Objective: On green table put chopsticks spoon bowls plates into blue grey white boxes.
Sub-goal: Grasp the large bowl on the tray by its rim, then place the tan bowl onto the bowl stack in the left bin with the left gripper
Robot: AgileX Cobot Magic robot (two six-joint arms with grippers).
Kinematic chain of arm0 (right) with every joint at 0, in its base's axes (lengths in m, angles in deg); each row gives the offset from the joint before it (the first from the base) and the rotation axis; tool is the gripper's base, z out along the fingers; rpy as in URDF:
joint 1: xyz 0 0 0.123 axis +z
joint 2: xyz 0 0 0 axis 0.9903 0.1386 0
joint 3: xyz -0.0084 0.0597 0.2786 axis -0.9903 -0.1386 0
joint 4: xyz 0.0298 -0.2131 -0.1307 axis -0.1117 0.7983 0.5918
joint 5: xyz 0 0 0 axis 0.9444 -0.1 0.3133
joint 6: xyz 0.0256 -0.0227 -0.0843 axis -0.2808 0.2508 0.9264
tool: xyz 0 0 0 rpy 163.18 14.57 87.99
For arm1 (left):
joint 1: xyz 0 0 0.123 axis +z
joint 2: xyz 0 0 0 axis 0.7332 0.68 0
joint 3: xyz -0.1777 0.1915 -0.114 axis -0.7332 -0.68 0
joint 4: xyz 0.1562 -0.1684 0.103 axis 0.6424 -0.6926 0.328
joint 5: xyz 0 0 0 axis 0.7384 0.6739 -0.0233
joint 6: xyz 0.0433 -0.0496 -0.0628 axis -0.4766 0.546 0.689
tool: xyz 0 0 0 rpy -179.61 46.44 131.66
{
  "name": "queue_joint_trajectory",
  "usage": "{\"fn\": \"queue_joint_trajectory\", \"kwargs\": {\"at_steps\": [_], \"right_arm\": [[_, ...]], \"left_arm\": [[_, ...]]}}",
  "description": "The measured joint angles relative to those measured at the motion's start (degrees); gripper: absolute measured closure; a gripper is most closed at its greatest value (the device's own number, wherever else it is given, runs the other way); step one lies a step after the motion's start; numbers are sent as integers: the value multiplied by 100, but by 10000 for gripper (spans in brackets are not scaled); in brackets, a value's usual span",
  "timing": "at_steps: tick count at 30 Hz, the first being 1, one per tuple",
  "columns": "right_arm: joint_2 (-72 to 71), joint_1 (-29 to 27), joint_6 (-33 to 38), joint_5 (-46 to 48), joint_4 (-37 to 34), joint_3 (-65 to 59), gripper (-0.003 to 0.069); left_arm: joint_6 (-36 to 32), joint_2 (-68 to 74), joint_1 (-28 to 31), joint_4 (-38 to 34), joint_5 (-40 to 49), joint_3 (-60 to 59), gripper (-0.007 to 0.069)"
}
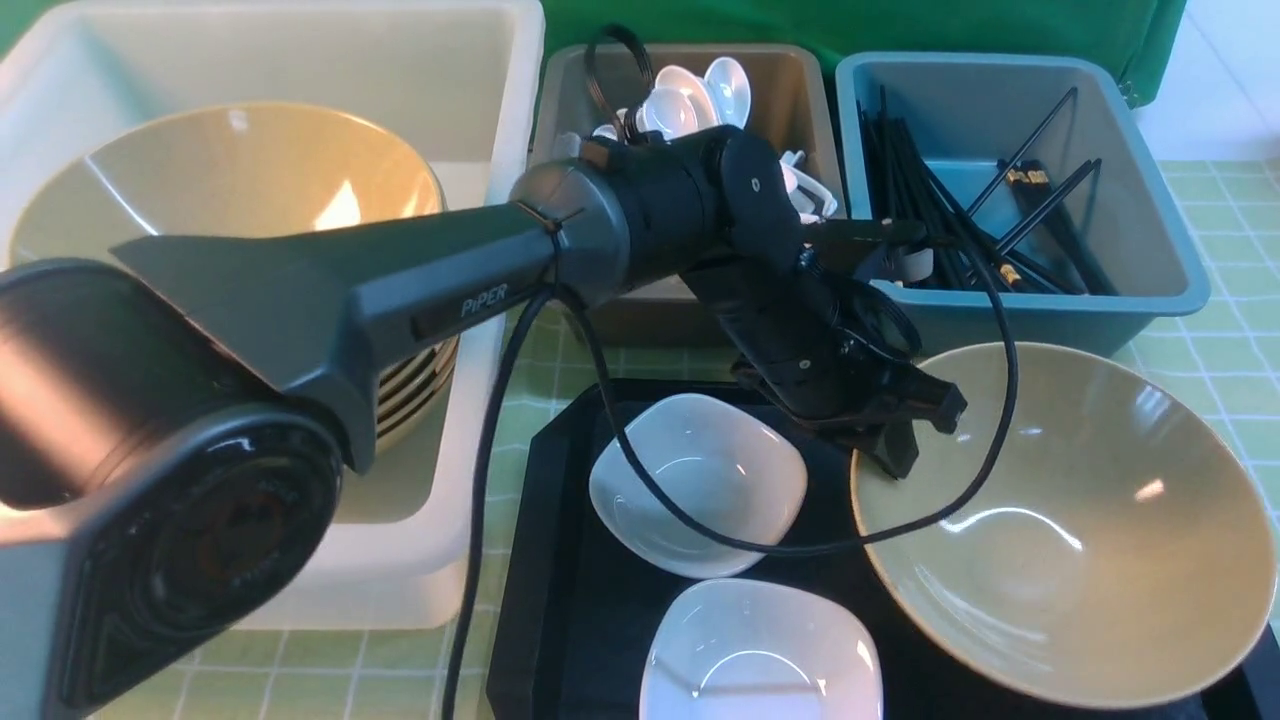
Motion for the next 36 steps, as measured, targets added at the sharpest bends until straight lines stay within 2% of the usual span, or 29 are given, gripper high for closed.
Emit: {"fn": "queue_joint_trajectory", "kwargs": {"at_steps": [5,10,17,22,24,26,31,34,36], "right_arm": [[0,0,45,0,7,0,635],[0,0,487,12,7,0,635],[212,0,1422,-676,-268,22,634],[942,0,2440,-672,-1093,332,634],[1360,0,2903,-599,-1529,527,633],[1797,0,3325,-485,-2024,780,631],[2149,0,3630,-362,-2413,976,622],[2167,0,3653,-320,-2458,976,621],[2167,37,3667,-321,-2464,976,619]], "left_arm": [[-72,-155,240,-238,393,0,608],[-422,-813,708,-277,1183,0,608],[-521,-2254,1540,-387,1847,0,608],[-271,-3073,2534,-358,1954,0,608],[-171,-3422,3162,-292,1962,-42,608],[-71,-3875,4090,-224,1942,-289,608],[-41,-4492,5828,-46,1955,-1149,608],[156,-4548,6496,32,1870,-1706,608],[265,-4538,6705,76,1673,-2023,608]]}}
